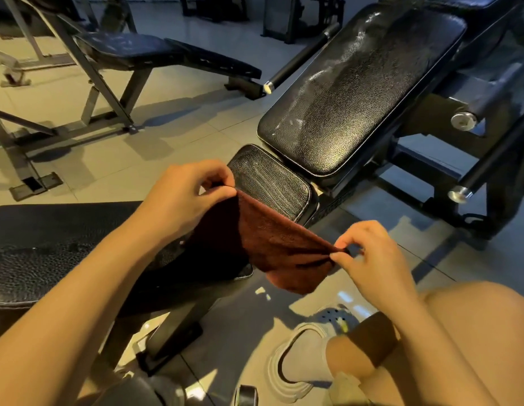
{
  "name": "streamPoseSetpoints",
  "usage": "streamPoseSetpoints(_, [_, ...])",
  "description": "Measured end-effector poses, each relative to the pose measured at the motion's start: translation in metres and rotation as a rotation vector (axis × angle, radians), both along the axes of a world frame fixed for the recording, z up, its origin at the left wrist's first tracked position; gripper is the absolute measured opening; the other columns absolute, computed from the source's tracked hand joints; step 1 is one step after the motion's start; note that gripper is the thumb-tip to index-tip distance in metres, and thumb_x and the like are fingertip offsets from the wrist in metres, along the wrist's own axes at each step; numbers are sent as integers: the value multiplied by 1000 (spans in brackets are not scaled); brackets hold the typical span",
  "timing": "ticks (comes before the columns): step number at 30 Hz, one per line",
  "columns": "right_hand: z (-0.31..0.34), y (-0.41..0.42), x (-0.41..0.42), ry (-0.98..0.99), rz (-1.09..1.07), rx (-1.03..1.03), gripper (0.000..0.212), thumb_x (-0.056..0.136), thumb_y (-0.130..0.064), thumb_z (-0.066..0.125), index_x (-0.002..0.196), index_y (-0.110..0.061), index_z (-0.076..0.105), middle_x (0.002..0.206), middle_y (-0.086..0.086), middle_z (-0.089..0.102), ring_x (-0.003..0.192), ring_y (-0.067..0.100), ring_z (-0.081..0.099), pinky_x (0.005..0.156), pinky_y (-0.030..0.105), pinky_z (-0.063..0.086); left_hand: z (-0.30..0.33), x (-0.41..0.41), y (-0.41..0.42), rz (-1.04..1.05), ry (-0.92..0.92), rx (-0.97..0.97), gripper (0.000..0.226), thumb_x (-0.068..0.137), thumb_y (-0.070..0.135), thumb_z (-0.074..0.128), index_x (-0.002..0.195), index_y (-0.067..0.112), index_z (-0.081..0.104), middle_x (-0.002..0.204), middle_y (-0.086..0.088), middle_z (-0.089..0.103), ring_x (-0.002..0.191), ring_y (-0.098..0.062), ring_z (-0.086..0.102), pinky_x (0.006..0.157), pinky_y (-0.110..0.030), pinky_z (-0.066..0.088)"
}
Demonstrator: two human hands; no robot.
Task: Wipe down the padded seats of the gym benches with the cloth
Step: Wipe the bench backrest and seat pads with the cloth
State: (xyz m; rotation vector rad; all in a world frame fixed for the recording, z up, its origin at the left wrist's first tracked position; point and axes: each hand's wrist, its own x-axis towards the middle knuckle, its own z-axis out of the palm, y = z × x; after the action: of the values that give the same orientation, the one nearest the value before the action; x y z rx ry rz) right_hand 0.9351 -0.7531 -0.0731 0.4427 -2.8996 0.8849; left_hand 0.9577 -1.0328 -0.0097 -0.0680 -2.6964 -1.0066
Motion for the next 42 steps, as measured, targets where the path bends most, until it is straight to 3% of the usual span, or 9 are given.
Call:
streamPoseSetpoints(4, [18,12,0,-130,31,-121,17,88,-15,68,82,-27,57,77,-5,62,71,3,56,59,14,42,7,0,-15,-94,-224,94,14,78,9,77,86,18,68,84,4,69,72,0,60,67,-12,45])
streamPoseSetpoints(8, [35,17,-3,-167,47,-121,28,80,-5,77,80,-30,62,72,-6,66,71,9,62,67,28,51,3,0,-26,-109,-364,54,24,73,9,80,84,26,67,84,5,71,73,-3,65,71,-16,51])
streamPoseSetpoints(11, [44,11,-10,-157,80,-81,30,80,-8,77,77,-35,65,75,-9,68,77,12,64,68,30,52,-1,-8,-23,-1,-256,45,17,75,13,80,81,22,67,80,2,70,76,-16,67,73,-35,56])
streamPoseSetpoints(15, [52,10,-39,-56,-76,-68,27,82,-4,72,81,-28,61,86,-1,67,81,21,60,67,35,43,-8,-51,-1,179,27,129,10,81,18,77,85,16,67,74,8,64,73,-21,64,67,-34,54])
streamPoseSetpoints(19, [34,-33,-51,498,-62,245,29,73,5,65,101,-2,61,120,21,54,114,40,50,90,47,44,-26,-97,26,177,-11,16,34,89,22,69,122,15,60,118,-6,62,109,-26,57,91,-32,42])
streamPoseSetpoints(22, [-12,-82,-69,433,234,405,41,88,-22,47,122,-3,62,129,17,58,121,35,54,104,46,44,-45,-86,31,189,-66,-60,51,93,17,60,142,19,43,138,-8,46,123,-28,48,97,-36,39])
streamPoseSetpoints(30, [-27,-113,-121,433,296,619,70,88,-45,35,141,0,47,147,20,44,134,35,44,113,42,24,-81,19,6,251,-203,-699,48,65,26,82,106,3,71,117,-25,64,111,-47,59,89,-63,45])
streamPoseSetpoints(37, [-17,-158,-155,427,361,763,81,92,-61,18,152,-8,27,160,16,21,148,31,19,120,43,13,-85,20,6,189,-367,-680,50,62,30,85,102,2,73,104,-24,69,97,-47,65,84,-64,49])
streamPoseSetpoints(42, [-25,-186,-158,425,259,813,77,100,-57,23,155,-6,3,162,17,0,150,30,-1,122,42,-3,-81,20,4,160,-457,-715,43,78,33,69,111,6,71,114,-23,66,110,-46,60,92,-64,45])
